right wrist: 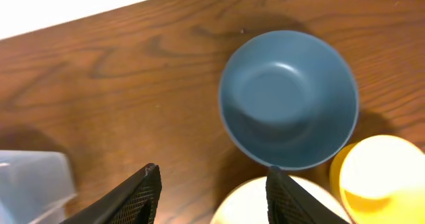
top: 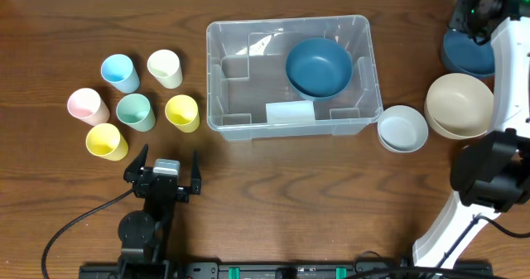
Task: Pack container
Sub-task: 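Release the blue bowl and move the right gripper to the second blue bowl, then carry the second blue bowl into the bin and stack it on the first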
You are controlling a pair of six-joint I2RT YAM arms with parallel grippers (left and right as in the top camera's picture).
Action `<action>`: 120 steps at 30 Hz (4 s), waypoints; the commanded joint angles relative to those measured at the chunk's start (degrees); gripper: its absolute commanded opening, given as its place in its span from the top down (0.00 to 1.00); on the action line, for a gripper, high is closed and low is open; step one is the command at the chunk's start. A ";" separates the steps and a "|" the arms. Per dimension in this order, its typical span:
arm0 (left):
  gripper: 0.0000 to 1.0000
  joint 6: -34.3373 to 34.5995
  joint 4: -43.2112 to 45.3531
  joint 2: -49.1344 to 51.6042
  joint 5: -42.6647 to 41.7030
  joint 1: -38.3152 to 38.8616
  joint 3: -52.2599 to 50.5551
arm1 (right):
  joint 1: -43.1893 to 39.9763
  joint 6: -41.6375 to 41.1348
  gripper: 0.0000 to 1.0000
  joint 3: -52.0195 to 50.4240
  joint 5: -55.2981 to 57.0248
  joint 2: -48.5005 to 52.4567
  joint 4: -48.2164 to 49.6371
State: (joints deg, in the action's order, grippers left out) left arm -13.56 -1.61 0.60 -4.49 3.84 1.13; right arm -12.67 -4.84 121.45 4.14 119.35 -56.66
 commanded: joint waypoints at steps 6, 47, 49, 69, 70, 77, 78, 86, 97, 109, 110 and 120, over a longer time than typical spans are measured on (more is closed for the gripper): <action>0.02 -0.15 -2.03 -0.33 -0.87 -0.28 -0.90 | -3.10 4.72 0.48 0.63 0.11 8.66 0.11; 0.02 -0.15 -2.03 -0.33 -0.87 -0.28 -0.90 | -3.89 7.26 0.79 0.35 -1.60 19.54 4.24; 0.02 -0.15 -2.03 -0.33 -0.87 -0.28 -0.90 | -3.89 7.26 0.80 0.28 -1.60 19.54 4.48; 0.02 -0.13 -2.03 -0.33 -0.87 -0.28 -0.90 | -3.87 7.26 0.99 0.00 -1.57 19.54 7.58; 0.02 -0.15 -2.03 -0.33 -0.87 -0.28 -0.90 | -3.87 7.26 0.99 0.13 -1.57 19.52 7.72; 0.02 -0.13 -2.03 -0.33 -0.87 -0.28 -0.90 | -2.89 7.02 0.99 6.27 -3.19 17.29 5.22; 0.02 -0.13 -2.03 -0.33 -0.87 -0.28 -0.90 | -2.56 6.99 0.99 7.72 -3.93 16.90 4.42; 0.02 -0.13 -2.03 -0.33 -0.87 -0.28 -0.90 | 3.67 4.59 0.99 20.52 -13.64 10.64 -4.00; 0.02 -0.13 -2.03 -0.33 -0.87 -0.28 -0.90 | 22.43 4.48 0.99 21.27 -16.41 2.36 -9.68; 0.02 -0.13 -2.03 -0.33 -0.87 -0.28 -0.90 | 37.38 4.46 0.99 13.70 -8.20 3.45 -13.86; 0.02 -0.13 -2.03 -0.33 -0.87 -0.28 -0.90 | 37.83 4.46 0.99 12.33 -8.20 3.45 -13.84; 0.02 -0.15 -2.03 -0.33 -0.87 -0.28 -0.90 | 38.18 4.46 0.98 -1.51 -8.22 3.45 -8.33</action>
State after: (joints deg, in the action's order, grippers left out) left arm -13.54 -1.58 0.58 -4.49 3.84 1.13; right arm 25.34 0.23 122.37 -5.15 122.43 -66.65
